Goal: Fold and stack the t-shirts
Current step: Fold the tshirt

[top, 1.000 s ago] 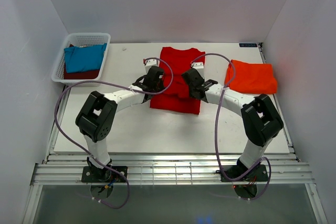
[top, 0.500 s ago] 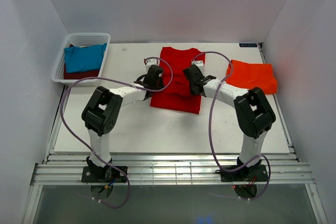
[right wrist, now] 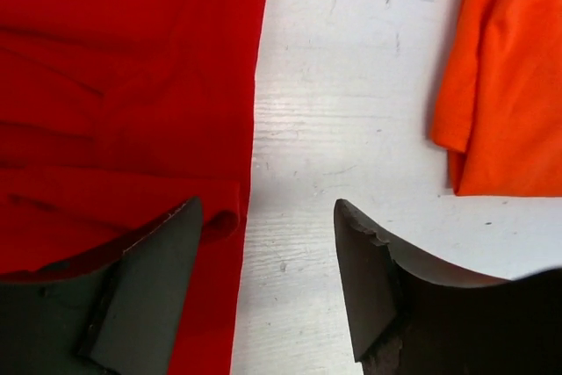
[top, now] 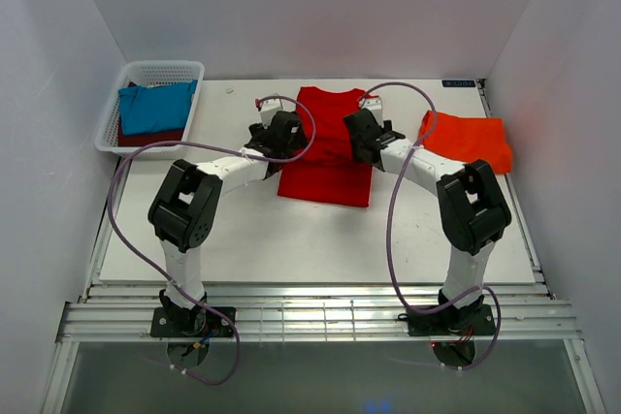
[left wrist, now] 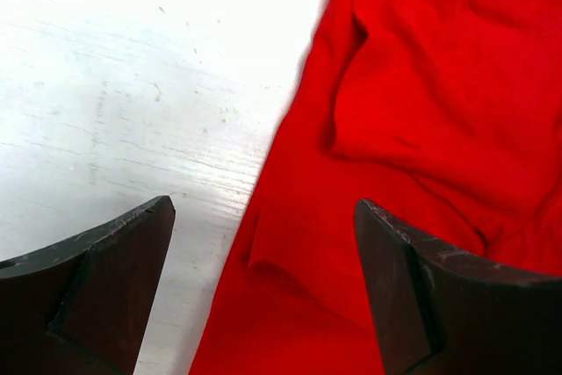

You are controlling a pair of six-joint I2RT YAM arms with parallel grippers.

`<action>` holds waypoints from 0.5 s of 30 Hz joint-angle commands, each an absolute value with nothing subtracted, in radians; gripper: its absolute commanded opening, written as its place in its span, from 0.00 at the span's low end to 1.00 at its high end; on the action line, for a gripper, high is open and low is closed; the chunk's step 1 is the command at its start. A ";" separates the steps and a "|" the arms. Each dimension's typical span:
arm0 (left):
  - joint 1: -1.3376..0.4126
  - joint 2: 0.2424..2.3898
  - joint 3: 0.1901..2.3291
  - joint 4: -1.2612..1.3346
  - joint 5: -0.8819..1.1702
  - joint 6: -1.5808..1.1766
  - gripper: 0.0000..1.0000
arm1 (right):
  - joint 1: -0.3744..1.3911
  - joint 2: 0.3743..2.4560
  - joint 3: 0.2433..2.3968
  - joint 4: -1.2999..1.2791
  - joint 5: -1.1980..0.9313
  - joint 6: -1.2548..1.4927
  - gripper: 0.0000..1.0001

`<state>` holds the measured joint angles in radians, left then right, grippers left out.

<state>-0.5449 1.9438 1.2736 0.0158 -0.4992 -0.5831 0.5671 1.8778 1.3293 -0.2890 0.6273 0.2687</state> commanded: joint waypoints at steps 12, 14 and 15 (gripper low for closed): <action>-0.738 1.793 1.123 0.084 -0.389 -0.707 0.00 | 0.571 1.677 1.146 -0.108 0.215 0.235 0.08; -0.756 1.822 1.124 0.094 -0.368 -0.730 0.00 | 0.571 1.716 1.155 -0.087 0.120 0.236 0.08; -0.759 1.848 1.124 0.094 -0.354 -0.739 0.00 | 0.571 1.730 1.169 -0.072 0.095 0.239 0.08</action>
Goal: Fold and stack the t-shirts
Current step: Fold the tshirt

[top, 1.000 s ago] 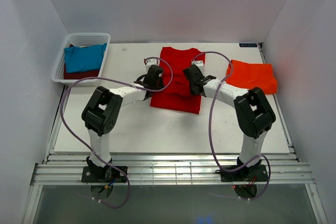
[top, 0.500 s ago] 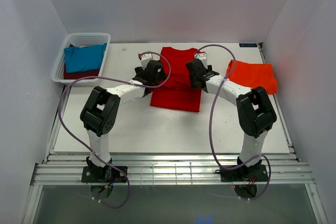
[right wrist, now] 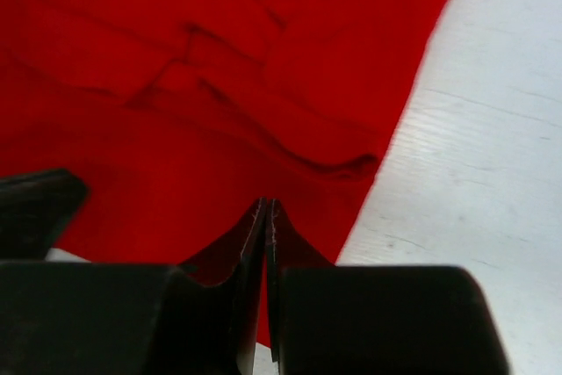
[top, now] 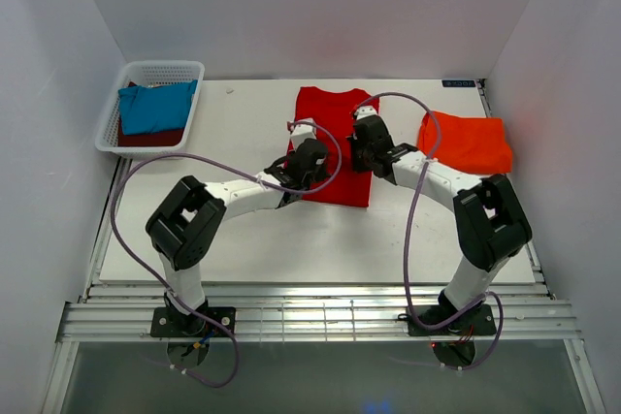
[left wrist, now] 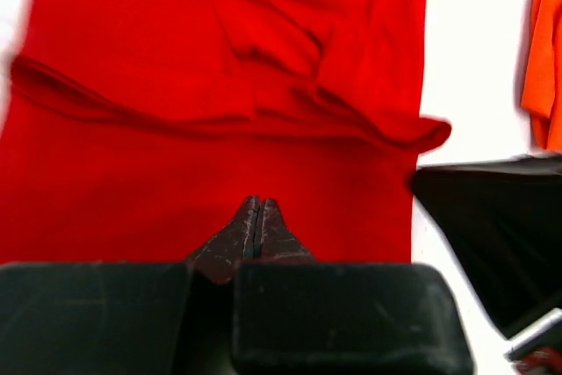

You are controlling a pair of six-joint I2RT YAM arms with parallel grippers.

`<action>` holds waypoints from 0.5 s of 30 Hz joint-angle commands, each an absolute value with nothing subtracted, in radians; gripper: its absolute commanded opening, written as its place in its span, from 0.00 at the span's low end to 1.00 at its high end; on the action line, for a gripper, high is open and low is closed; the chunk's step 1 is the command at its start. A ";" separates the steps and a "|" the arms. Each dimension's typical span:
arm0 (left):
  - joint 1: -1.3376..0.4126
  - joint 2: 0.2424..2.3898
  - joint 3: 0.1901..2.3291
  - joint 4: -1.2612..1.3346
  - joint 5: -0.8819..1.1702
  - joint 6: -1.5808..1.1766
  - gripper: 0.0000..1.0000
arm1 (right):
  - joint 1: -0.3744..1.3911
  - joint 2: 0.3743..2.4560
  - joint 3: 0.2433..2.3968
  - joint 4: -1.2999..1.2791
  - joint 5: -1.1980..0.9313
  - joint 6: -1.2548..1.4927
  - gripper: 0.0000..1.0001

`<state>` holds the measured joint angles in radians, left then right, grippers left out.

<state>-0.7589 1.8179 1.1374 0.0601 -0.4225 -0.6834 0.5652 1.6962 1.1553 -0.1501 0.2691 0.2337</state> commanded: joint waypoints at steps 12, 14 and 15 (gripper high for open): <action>-0.770 1.945 1.088 0.135 -0.330 -0.753 0.00 | 0.571 1.905 1.292 -0.032 -0.060 0.252 0.08; -0.770 1.947 1.060 0.137 -0.327 -0.768 0.00 | 0.571 1.930 1.305 -0.022 -0.072 0.256 0.08; -0.770 1.947 1.051 0.138 -0.327 -0.772 0.00 | 0.571 1.940 1.313 -0.023 -0.072 0.255 0.08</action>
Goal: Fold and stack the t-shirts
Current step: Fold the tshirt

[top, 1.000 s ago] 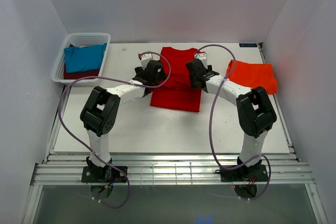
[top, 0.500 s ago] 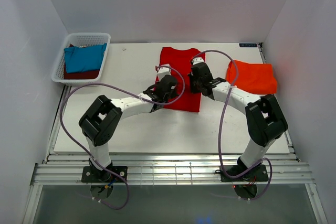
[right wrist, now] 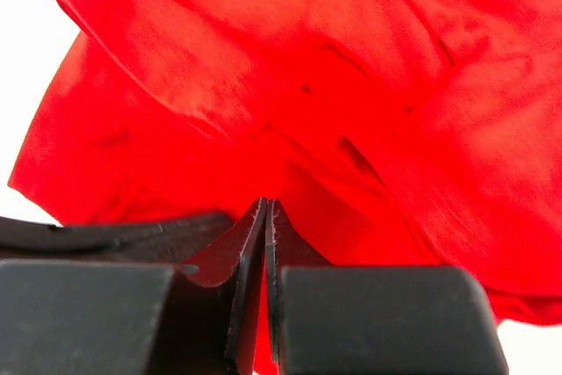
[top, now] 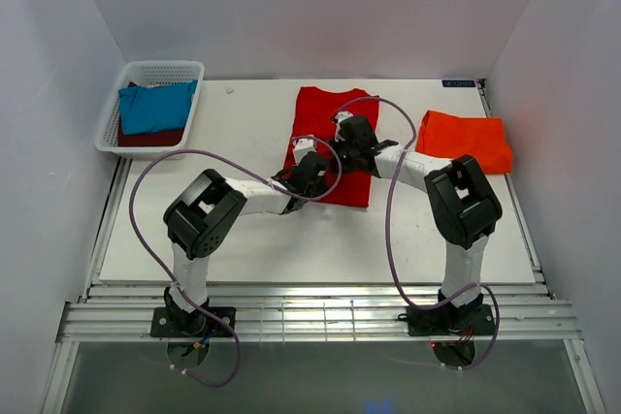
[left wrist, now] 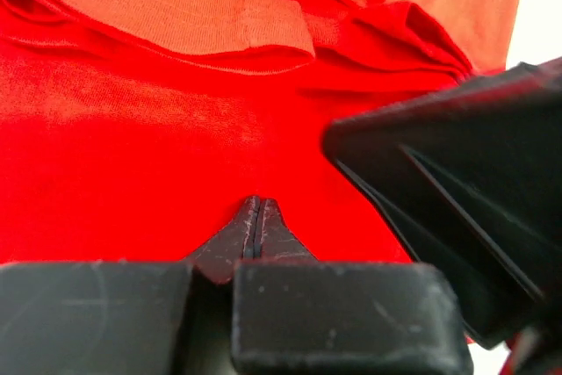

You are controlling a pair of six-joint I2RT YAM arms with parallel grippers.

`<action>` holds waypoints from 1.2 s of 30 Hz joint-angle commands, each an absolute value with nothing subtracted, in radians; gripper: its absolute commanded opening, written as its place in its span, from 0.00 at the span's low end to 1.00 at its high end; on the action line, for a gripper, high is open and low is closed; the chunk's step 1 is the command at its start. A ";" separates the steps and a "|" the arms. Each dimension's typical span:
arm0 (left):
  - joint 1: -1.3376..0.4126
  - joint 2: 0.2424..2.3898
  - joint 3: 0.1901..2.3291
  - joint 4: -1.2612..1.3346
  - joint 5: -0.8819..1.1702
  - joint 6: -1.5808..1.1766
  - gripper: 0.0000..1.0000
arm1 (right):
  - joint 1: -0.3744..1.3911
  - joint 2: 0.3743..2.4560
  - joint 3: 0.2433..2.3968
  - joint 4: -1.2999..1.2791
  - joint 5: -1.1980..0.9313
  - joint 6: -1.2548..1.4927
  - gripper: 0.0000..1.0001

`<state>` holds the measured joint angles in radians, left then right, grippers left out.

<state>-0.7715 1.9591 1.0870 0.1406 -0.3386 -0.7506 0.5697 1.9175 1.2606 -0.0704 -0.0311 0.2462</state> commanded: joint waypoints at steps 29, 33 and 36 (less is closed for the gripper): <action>-0.945 1.842 0.739 0.127 -0.342 -0.942 0.00 | 0.563 2.131 1.572 -0.135 0.123 0.195 0.08; -1.014 1.813 0.779 0.088 -0.405 -0.930 0.00 | 0.565 2.015 1.525 -0.132 0.169 0.181 0.08; -1.077 1.775 0.825 0.046 -0.461 -0.908 0.00 | 0.571 1.868 1.397 -0.098 0.193 0.184 0.08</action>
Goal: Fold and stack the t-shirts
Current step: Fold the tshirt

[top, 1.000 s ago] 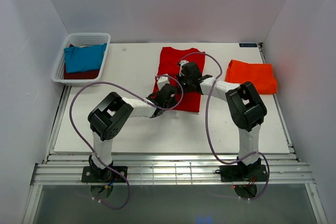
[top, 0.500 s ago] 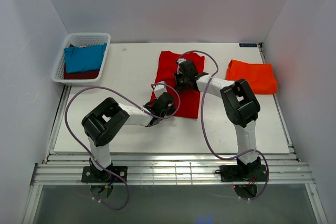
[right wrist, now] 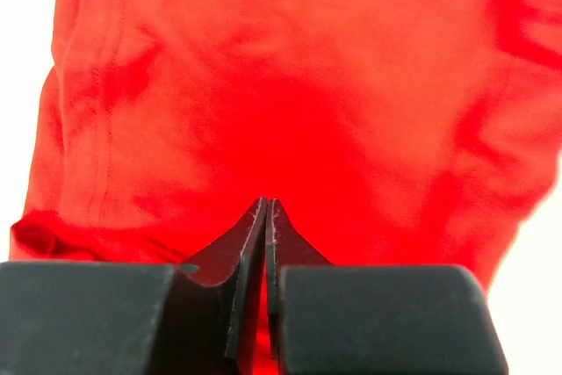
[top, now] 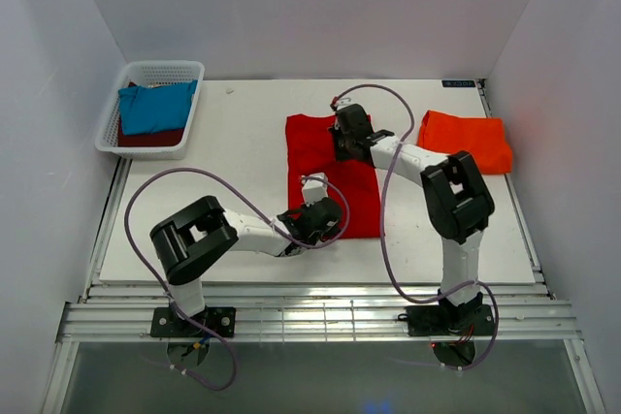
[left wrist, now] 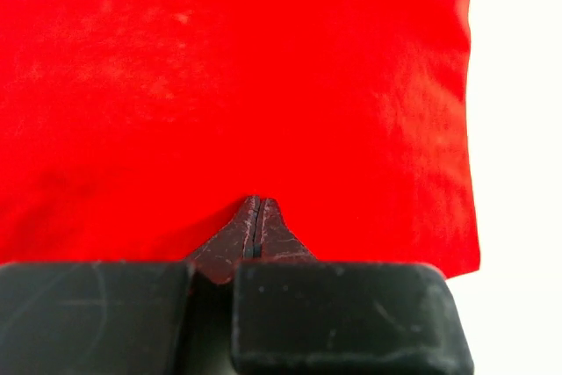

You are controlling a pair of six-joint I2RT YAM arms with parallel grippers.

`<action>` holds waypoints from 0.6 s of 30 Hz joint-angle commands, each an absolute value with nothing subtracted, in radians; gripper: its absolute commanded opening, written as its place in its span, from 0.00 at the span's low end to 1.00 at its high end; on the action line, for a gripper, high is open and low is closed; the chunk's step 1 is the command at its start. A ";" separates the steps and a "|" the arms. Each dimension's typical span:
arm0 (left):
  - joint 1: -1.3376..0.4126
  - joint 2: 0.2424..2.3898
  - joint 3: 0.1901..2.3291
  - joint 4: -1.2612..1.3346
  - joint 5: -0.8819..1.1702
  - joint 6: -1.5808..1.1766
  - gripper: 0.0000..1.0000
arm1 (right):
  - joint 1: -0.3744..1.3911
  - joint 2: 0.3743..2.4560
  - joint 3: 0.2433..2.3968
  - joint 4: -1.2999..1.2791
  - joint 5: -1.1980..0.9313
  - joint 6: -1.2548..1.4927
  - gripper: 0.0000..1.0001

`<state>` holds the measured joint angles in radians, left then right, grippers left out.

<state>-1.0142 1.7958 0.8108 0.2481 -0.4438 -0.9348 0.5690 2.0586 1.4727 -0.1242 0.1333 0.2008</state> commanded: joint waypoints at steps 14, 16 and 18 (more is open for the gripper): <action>-1.123 1.513 0.884 -0.311 -0.802 -0.894 0.97 | 0.719 1.384 0.872 -0.215 0.301 0.342 0.64; -1.123 1.480 0.856 -0.347 -0.808 -0.919 0.97 | 0.748 1.362 0.829 -0.225 0.311 0.374 0.64; -1.121 1.456 0.796 -0.342 -0.793 -0.952 0.97 | 0.765 1.336 0.760 -0.230 0.331 0.423 0.64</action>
<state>-1.1233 1.5085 0.8486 -0.2493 -0.7452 -0.9009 0.7364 1.3846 0.8162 -0.1879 0.2893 0.3328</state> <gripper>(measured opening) 0.972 0.638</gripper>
